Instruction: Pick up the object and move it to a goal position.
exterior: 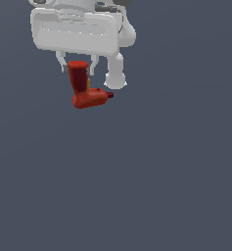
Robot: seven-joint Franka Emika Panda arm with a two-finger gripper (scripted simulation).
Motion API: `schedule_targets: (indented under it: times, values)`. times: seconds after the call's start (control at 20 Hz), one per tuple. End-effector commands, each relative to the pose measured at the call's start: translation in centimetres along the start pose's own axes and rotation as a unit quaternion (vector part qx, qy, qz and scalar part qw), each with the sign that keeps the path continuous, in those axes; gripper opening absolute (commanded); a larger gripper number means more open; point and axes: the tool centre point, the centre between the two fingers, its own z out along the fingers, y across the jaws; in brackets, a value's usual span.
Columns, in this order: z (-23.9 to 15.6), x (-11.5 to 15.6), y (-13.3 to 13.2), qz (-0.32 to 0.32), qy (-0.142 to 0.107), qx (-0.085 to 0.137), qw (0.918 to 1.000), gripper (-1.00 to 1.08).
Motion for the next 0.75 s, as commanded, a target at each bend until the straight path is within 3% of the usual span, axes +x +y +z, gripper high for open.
schedule_targets:
  times: [0.0,0.7]
  values:
    - [-0.7,1.4,-0.1,0.000,0.002,0.001,1.0000,-1.00]
    - [-1.8,4.2,-0.1,0.001,0.002,0.000,1.0000,-1.00]
